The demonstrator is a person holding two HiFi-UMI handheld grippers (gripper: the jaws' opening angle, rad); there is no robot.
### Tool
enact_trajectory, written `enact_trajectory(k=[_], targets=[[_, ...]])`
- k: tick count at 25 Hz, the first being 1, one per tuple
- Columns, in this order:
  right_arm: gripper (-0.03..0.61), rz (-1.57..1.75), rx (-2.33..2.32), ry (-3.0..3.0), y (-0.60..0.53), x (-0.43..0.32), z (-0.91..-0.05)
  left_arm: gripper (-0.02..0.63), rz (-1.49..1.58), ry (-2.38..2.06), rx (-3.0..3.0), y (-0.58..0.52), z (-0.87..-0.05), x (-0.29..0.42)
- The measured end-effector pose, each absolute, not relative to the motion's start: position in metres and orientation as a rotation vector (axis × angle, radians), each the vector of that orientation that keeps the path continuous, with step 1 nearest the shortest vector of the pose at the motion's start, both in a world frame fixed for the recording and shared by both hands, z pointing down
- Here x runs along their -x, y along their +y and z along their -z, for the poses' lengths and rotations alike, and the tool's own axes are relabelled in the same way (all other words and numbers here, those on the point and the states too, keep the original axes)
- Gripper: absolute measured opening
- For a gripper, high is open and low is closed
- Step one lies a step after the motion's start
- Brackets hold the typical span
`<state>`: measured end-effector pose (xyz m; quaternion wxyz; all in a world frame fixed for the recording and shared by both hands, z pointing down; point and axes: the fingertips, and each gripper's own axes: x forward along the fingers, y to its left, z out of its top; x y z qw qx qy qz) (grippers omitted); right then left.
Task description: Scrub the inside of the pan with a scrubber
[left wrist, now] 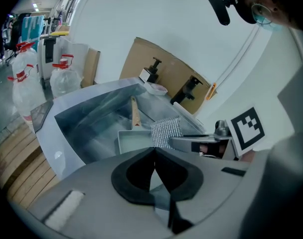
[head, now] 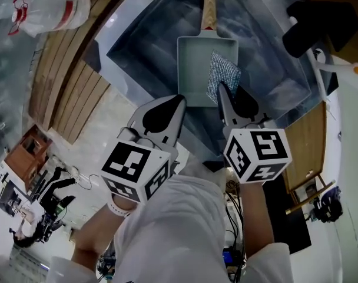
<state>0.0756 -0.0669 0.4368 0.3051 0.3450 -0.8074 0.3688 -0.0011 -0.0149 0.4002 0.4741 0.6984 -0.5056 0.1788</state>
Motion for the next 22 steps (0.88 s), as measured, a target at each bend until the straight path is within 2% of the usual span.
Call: enact_trajectory(k=[22], targets=[[0.063,-1.094,-0.647,-2.093,-0.069,-0.006,-0.53,0.005,-0.397,-1.271,-1.598,-0.019,-0.444,0.011]])
